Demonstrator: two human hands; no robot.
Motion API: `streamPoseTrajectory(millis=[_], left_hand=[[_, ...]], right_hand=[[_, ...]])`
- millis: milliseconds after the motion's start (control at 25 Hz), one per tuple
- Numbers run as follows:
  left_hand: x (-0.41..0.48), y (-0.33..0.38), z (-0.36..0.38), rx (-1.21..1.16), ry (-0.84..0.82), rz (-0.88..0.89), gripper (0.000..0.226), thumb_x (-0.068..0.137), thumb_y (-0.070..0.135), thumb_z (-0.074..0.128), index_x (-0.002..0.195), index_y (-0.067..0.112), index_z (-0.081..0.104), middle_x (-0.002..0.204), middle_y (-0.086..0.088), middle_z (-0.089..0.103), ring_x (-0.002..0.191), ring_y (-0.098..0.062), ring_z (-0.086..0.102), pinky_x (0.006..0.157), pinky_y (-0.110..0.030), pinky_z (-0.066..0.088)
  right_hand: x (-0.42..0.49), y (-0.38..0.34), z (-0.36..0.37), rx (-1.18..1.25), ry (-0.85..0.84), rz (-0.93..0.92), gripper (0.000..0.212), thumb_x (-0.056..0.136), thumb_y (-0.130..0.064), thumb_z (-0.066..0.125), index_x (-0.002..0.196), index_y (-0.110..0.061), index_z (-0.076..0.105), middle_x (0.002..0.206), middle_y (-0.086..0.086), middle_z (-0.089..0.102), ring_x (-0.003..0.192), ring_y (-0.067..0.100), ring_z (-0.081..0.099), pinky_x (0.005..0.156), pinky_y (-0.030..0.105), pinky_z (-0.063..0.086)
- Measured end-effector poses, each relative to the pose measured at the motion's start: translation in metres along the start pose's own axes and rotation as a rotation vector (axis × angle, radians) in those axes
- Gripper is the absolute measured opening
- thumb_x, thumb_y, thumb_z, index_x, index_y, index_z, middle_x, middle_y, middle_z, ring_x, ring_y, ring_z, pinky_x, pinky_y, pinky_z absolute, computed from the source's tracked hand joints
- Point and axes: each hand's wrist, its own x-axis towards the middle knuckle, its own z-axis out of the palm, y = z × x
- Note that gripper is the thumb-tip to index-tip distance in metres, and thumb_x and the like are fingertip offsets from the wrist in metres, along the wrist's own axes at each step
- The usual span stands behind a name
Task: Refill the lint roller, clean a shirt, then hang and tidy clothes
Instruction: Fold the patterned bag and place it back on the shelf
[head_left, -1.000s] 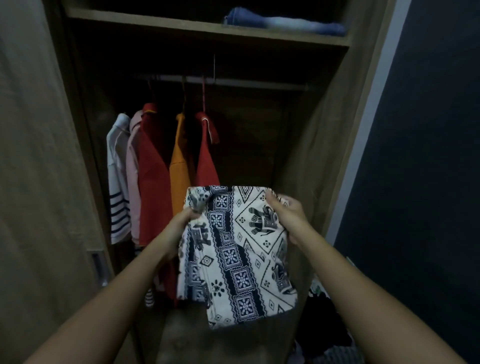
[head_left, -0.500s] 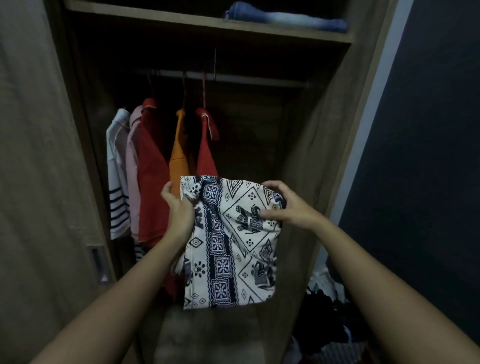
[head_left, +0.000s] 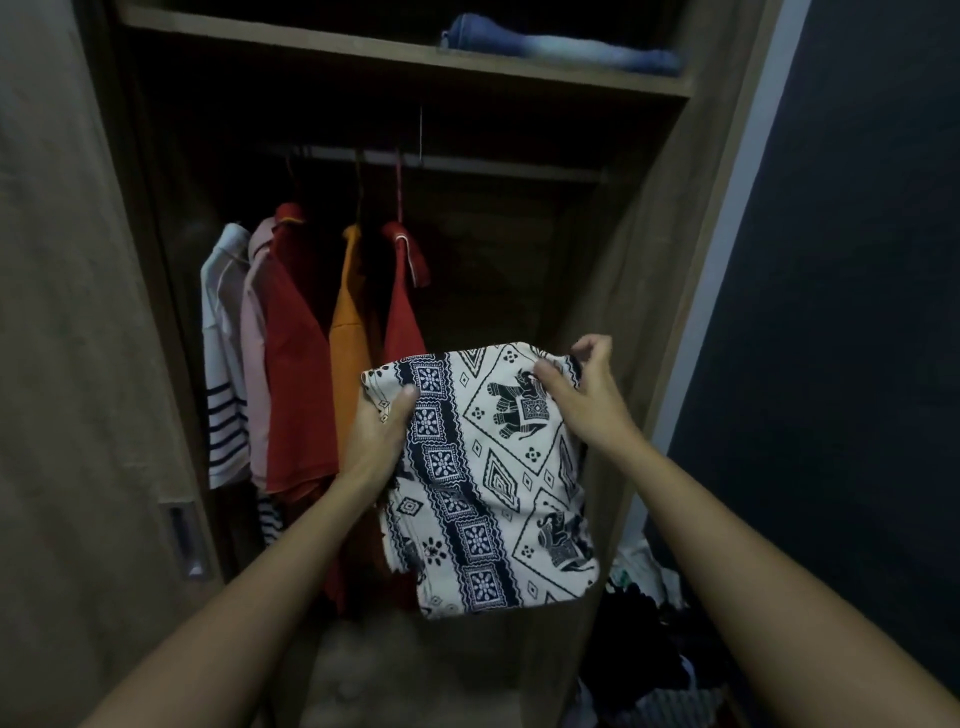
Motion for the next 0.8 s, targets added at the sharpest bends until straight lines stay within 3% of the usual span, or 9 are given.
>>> streamPoseTrajectory(millis=[40, 120, 240, 360, 440, 560, 680, 720, 800], left_hand=[[0.000, -0.001, -0.001, -0.011, -0.003, -0.027, 0.056, 0.083, 0.059, 0.051, 0.122, 0.019, 0.049, 0.104, 0.009, 0.062, 0.099, -0.012, 0.059, 0.090, -0.034, 0.043], [0.003, 0.006, -0.005, -0.268, -0.046, -0.273, 0.057, 0.078, 0.057, 0.061, 0.117, 0.016, 0.057, 0.104, -0.002, 0.070, 0.097, -0.020, 0.065, 0.091, -0.037, 0.048], [0.009, 0.016, -0.010, -0.558, -0.263, -0.552, 0.020, 0.084, 0.032, 0.062, 0.094, 0.015, 0.063, 0.082, -0.009, 0.073, 0.075, -0.025, 0.070, 0.079, -0.039, 0.053], [0.013, 0.015, -0.011, -0.617, -0.293, -0.551, 0.016, 0.086, 0.027, 0.058, 0.092, 0.013, 0.060, 0.078, -0.009, 0.072, 0.065, -0.023, 0.070, 0.069, -0.037, 0.054], [0.015, 0.019, -0.009, -0.685, -0.300, -0.515, 0.026, 0.090, 0.032, 0.053, 0.101, 0.010, 0.059, 0.078, -0.009, 0.073, 0.067, -0.023, 0.071, 0.062, -0.035, 0.057], [0.022, 0.021, -0.003, -0.655, -0.298, -0.472, 0.034, 0.091, 0.036, 0.052, 0.109, 0.008, 0.060, 0.085, -0.009, 0.074, 0.074, -0.023, 0.071, 0.068, -0.034, 0.058], [0.027, 0.018, -0.001, -0.536, -0.246, -0.493, 0.054, 0.081, 0.043, 0.066, 0.121, 0.008, 0.057, 0.103, -0.014, 0.072, 0.093, -0.030, 0.069, 0.090, -0.044, 0.052], [0.029, 0.017, -0.003, -0.526, -0.228, -0.499, 0.060, 0.077, 0.044, 0.069, 0.124, 0.009, 0.056, 0.107, -0.015, 0.071, 0.096, -0.031, 0.069, 0.092, -0.046, 0.052], [0.033, 0.022, -0.009, -0.539, -0.174, -0.481, 0.055, 0.078, 0.043, 0.069, 0.119, 0.008, 0.058, 0.104, -0.014, 0.072, 0.091, -0.029, 0.071, 0.082, -0.041, 0.057]], right_hand=[[0.004, -0.002, -0.001, 0.019, 0.020, 0.034, 0.045, 0.090, -0.040, 0.056, 0.115, -0.017, 0.027, 0.119, -0.001, 0.040, 0.110, 0.014, 0.043, 0.087, 0.030, 0.037], [0.009, -0.005, -0.003, 0.111, 0.009, 0.166, 0.054, 0.088, -0.046, 0.057, 0.121, -0.016, 0.027, 0.120, -0.001, 0.041, 0.105, 0.014, 0.047, 0.086, 0.029, 0.041], [0.010, 0.005, 0.004, 0.309, 0.004, 0.373, 0.063, 0.081, -0.052, 0.063, 0.124, -0.015, 0.032, 0.118, 0.004, 0.053, 0.095, 0.016, 0.059, 0.084, 0.031, 0.050], [0.010, 0.012, 0.003, 0.417, -0.025, 0.498, 0.079, 0.067, -0.065, 0.067, 0.120, -0.010, 0.049, 0.113, 0.012, 0.065, 0.097, 0.024, 0.066, 0.091, 0.041, 0.053], [0.003, 0.019, 0.002, 0.480, -0.144, 0.535, 0.072, 0.071, -0.071, 0.055, 0.109, -0.011, 0.060, 0.104, 0.014, 0.069, 0.098, 0.028, 0.066, 0.095, 0.043, 0.050], [-0.038, 0.053, 0.026, 0.558, -0.372, 0.666, 0.070, 0.085, -0.071, 0.028, 0.107, -0.010, 0.055, 0.067, 0.002, 0.065, 0.069, 0.019, 0.064, 0.082, 0.038, 0.047], [-0.074, 0.069, 0.059, 0.732, -0.435, 0.627, 0.062, 0.071, -0.060, 0.065, 0.104, -0.008, 0.053, 0.070, 0.003, 0.068, 0.062, 0.015, 0.065, 0.063, 0.029, 0.051], [-0.073, 0.071, 0.064, 0.745, -0.383, 0.580, 0.059, 0.061, -0.049, 0.075, 0.100, -0.011, 0.052, 0.080, 0.007, 0.066, 0.066, 0.018, 0.065, 0.061, 0.029, 0.052], [-0.067, 0.066, 0.062, 0.677, -0.314, 0.481, 0.054, 0.056, -0.040, 0.076, 0.097, -0.019, 0.047, 0.096, 0.013, 0.060, 0.073, 0.022, 0.061, 0.060, 0.030, 0.049]])
